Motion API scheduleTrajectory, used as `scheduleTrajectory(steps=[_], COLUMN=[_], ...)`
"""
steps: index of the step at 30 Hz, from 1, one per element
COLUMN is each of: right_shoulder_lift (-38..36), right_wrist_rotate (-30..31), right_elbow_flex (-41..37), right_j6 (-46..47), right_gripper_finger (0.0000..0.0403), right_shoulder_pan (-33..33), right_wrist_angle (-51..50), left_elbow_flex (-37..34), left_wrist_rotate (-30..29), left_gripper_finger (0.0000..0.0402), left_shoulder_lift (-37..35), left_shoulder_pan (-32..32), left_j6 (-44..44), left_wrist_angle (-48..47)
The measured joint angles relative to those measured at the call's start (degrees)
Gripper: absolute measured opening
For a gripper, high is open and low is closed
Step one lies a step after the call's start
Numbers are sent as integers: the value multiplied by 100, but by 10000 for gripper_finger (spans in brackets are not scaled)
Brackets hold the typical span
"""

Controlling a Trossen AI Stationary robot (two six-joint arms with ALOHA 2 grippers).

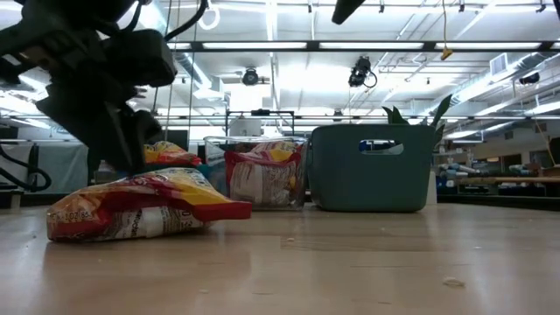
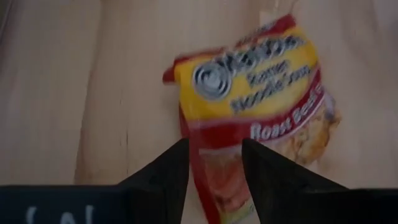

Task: Sort Maruchan noodles
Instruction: Put the red noodle pack into the transparent bin

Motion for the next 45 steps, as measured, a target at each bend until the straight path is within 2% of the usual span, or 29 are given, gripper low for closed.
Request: scheduleTrajectory(steps=[4,12,17,22,25,37,41,45], right_shoulder_lift=[0,0,0,0,0,0,0,0], right_wrist_rotate=[-47,-528,-838,-844,-862,-1111,-1223,-1218], right_elbow_flex=[0,0,0,0,0,2,2,2], right_j6=[-455,-1256,-1459,-1547,-1540,-1338,-1198,-1271], right_gripper_finger=[88,88,89,89,89,89,89,89], right_shoulder_pan=[-218,-647,-733,-731,-731,-717,-684,-646], right_wrist_angle=[104,760,909,958,958,1003,1016,1126], left_elbow_flex=[78,251,251,251,251,247,247,245], left_wrist_rotate=[209,207,129,560,553,702,451,-303], left_gripper_finger=[156,157,182,198,197,188,188,188], left_shoulder_lift=[-5,-7,-7,-11,-11,33,33,33], left_shoulder_pan=[24,-128,-213,-201,-243,-1066,-1288,-1405], left_j6=[-247,-581,-616,-682,-887,-1200,-1178,-780], left_wrist_angle=[-406,-909,-1033,-1565,-1749,-2042,-2447,-2783])
